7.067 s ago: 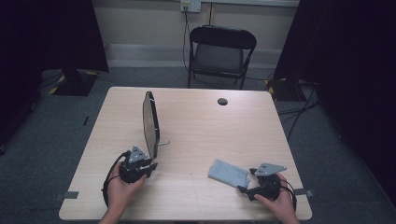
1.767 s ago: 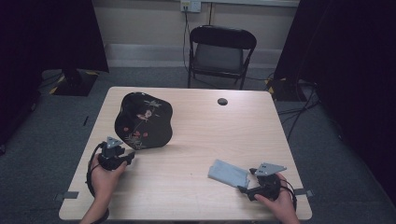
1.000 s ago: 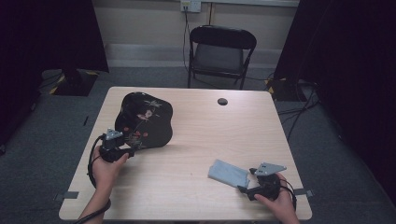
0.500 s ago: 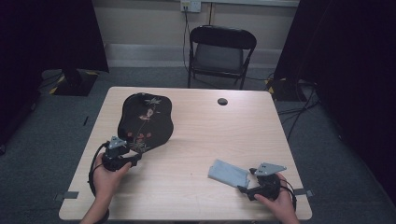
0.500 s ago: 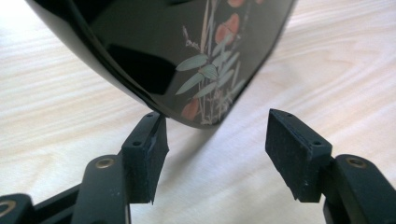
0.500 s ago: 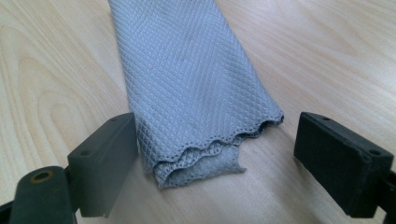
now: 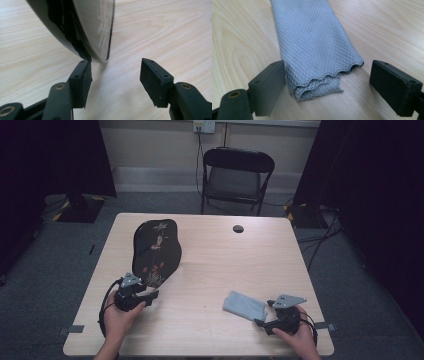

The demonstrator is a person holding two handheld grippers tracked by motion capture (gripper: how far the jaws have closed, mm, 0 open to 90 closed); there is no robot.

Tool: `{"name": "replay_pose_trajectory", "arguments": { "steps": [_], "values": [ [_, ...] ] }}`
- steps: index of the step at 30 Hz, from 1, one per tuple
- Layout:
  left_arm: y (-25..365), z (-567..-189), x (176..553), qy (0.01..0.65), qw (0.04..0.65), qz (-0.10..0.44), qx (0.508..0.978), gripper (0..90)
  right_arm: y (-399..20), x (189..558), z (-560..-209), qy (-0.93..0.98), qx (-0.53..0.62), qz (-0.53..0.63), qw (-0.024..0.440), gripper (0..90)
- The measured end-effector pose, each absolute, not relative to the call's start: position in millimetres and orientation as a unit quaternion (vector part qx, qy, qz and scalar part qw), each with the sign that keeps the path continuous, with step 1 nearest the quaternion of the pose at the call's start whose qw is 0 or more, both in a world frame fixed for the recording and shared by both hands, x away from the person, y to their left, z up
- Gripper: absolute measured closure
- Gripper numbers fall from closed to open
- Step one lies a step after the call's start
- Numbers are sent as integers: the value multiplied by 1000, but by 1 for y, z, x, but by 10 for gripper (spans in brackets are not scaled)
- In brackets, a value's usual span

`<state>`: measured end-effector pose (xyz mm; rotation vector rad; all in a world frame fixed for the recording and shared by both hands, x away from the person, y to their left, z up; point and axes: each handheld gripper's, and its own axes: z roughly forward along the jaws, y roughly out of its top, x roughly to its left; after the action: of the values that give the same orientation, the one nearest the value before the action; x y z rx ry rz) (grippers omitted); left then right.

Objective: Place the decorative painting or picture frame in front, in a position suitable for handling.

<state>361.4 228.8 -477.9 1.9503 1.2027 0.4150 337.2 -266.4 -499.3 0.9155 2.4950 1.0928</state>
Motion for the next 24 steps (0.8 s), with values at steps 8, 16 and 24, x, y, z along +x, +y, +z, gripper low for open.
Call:
{"name": "replay_pose_trajectory", "arguments": {
  "steps": [8, 16, 24],
  "values": [
    [218, -483, 360, 469, 398, 158, 773, 430, -266, 337, -499, 860, 316, 377, 134, 129],
    [227, -471, 356, 481, 393, 163, 767, 410, -266, 337, -499, 860, 316, 377, 134, 129],
    [238, -445, 358, 486, 391, 176, 761, 410, -266, 337, -499, 860, 316, 377, 134, 129]
  ]
}}
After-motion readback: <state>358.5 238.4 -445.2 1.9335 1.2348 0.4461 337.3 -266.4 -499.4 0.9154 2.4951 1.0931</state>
